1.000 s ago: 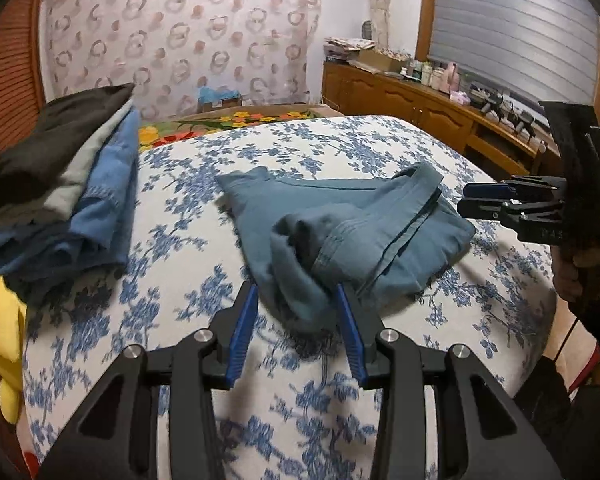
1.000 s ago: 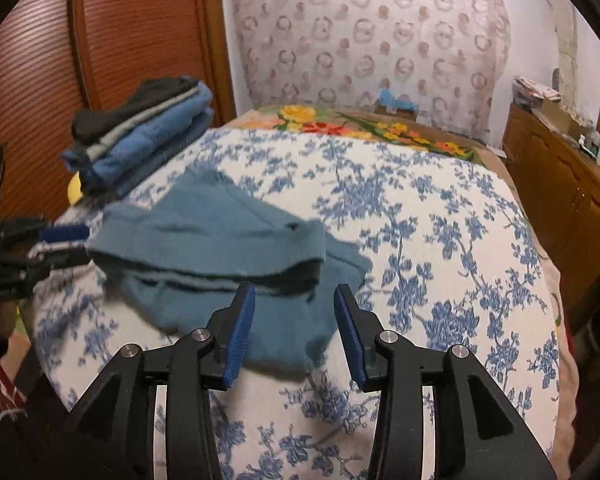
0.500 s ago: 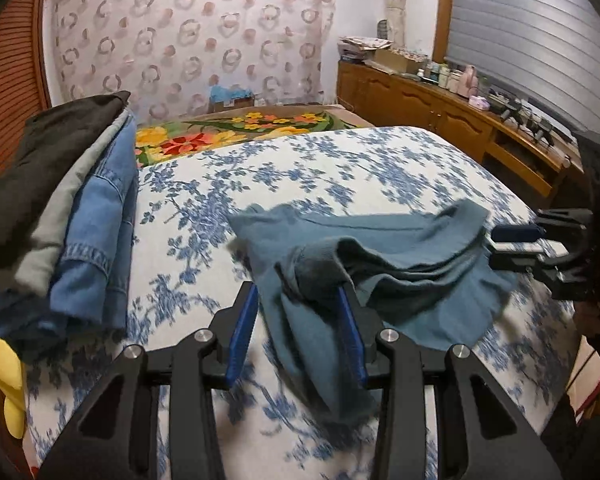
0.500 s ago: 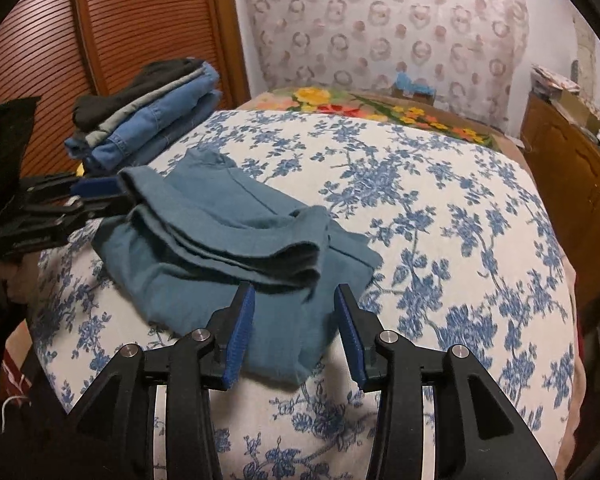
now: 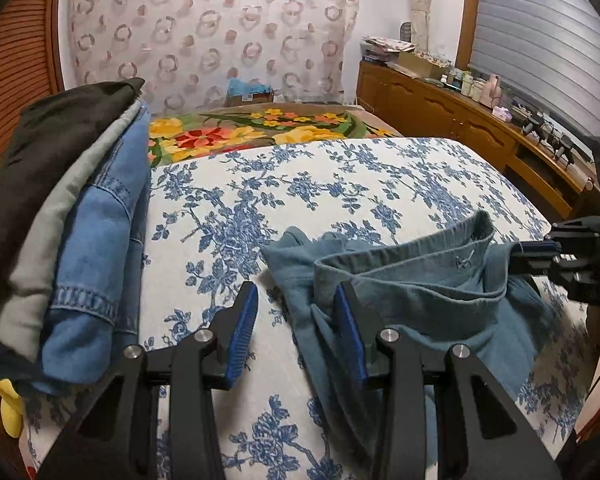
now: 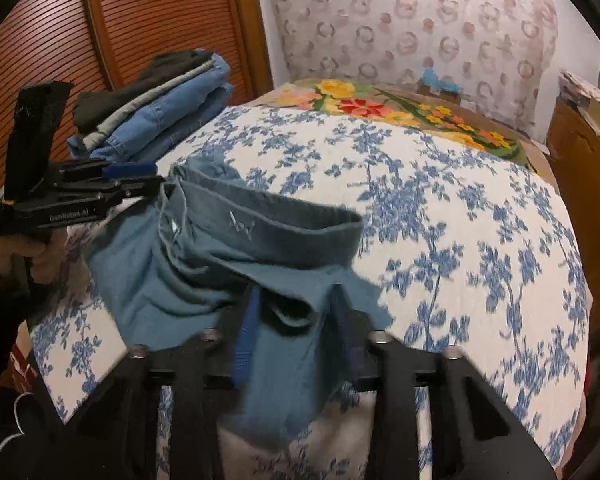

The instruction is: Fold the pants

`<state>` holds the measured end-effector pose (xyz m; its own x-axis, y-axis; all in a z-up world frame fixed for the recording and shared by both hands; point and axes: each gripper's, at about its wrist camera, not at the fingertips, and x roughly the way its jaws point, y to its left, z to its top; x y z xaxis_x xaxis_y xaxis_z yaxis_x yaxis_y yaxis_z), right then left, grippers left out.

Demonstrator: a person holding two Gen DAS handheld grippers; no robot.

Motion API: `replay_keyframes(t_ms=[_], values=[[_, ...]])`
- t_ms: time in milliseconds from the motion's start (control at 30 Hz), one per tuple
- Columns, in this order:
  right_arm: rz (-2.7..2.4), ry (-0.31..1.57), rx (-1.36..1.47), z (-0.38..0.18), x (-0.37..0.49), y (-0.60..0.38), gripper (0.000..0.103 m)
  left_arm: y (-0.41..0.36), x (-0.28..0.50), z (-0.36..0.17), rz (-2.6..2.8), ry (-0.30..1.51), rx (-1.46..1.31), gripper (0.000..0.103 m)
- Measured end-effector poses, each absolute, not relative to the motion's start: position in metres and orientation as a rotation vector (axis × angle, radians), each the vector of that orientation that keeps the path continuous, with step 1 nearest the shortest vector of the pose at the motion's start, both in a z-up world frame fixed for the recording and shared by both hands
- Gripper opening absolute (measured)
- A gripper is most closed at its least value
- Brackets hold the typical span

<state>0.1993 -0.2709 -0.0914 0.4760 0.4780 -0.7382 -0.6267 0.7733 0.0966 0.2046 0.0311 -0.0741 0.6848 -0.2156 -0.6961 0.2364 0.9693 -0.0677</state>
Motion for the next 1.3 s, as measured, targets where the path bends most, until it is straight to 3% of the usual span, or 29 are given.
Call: replay_keyframes(t_ms=[133,433,767,967,1233,1300], values=[[0.666,0.82,-0.182,-0.088,0.212,-0.271,0.004,0.036,0.203,-0.067,-0.237,0.754,0.016,0.039],[0.548,0.814,-0.143,-0.088,0.236,-0.272,0.003,0.035,0.192,-0.05,-0.278,0.705,-0.011,0.039],[0.536,0.774,-0.142,-0.084,0.234,-0.274,0.003,0.013,0.196,-0.068,-0.341,0.767,0.04,0.039],[0.529,0.747,-0.143,-0.081,0.235,-0.273,0.002,0.004,0.211,-0.072,-0.324,0.771,0.094,0.013],[0.53,0.747,-0.135,-0.081,0.238,-0.275,0.002,0.011,0.212,-0.067,-0.324,0.767,0.05,0.012],[0.536,0.756,-0.127,-0.081,0.238,-0.276,0.002,0.012,0.209,-0.065,-0.325,0.769,0.041,0.017]])
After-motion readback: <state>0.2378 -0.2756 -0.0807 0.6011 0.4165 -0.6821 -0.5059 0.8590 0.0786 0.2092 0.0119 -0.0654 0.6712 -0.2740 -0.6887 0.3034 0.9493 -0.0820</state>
